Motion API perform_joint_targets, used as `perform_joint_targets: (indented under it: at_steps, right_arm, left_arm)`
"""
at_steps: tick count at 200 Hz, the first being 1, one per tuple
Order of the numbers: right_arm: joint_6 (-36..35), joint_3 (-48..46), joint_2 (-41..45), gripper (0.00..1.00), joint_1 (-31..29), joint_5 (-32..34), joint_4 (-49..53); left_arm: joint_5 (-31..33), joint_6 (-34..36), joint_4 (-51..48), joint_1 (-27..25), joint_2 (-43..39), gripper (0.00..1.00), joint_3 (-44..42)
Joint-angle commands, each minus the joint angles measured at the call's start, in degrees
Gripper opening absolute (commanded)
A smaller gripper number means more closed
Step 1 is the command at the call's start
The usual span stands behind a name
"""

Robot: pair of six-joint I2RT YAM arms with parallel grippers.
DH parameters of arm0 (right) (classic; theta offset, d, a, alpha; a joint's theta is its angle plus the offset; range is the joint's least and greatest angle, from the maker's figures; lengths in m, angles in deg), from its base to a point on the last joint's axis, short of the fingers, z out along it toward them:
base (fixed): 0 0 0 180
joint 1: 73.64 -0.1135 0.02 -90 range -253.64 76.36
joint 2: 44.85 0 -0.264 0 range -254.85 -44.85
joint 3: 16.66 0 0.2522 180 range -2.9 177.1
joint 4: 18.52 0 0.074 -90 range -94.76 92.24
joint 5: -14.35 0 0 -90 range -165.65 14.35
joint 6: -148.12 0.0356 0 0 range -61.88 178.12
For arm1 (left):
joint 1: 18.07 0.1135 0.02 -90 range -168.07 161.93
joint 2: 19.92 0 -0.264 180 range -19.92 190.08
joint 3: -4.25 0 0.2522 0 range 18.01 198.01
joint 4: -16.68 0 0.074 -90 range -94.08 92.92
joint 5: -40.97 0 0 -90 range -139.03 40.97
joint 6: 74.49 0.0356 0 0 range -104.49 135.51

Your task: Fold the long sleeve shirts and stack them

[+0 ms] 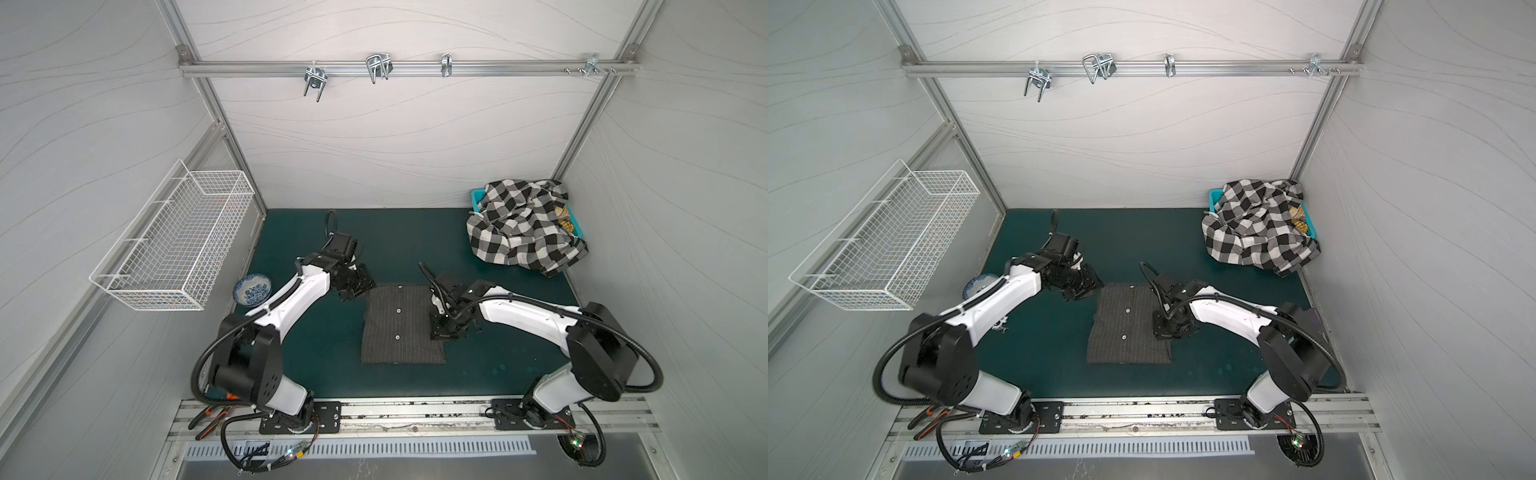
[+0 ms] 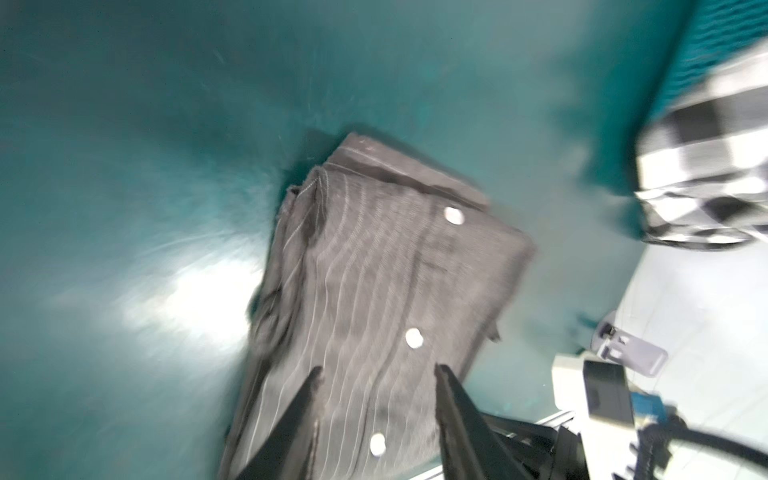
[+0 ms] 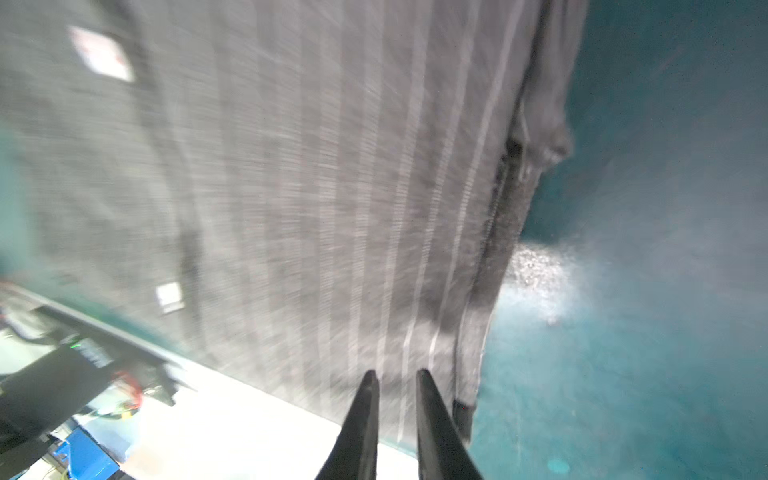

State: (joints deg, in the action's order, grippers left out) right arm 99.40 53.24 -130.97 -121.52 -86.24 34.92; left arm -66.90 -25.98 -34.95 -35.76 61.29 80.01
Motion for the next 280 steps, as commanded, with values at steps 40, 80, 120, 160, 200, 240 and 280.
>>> perform_joint_targets:
  at_steps: [40, 80, 120, 160, 200, 240, 280]
  right_arm:
    - [-2.53, 2.93, 7.89, 0.23, 2.12, 3.87, 8.39]
    - [-3.93, 2.48, 9.46, 0.24, 6.83, 1.63, 7.98]
    - [-3.82, 2.55, 9.53, 0.26, 10.72, -0.7, 6.04]
    - [-4.69, 2.84, 5.1, 0.26, 13.6, -3.39, 2.74]
    - [-5.82, 5.37, -0.62, 0.18, 13.64, -5.53, 1.04]
    - [-6.95, 6.92, -6.02, 0.13, 13.6, -5.96, -0.12]
    - [-8.96, 8.88, -10.99, 0.42, 13.62, -5.57, -0.43]
  left_arm:
    - [-10.24, -0.63, -2.69, 12.17, -19.48, 0.58, -20.0]
    - [-11.23, 1.65, -6.55, 13.38, -23.0, 0.69, -23.38]
    - [-8.37, 1.06, -3.59, 12.78, -21.49, 0.99, -24.79]
    - [-6.44, -1.86, 3.66, 10.75, -15.14, 0.98, -27.51]
    - [-7.09, -4.25, 9.58, 10.65, -12.64, 0.98, -29.25]
    - [-10.04, -5.66, 15.65, 10.57, -8.19, 0.99, -30.31]
    - [-10.13, -6.0, 17.03, 10.47, -6.72, 0.98, -30.53]
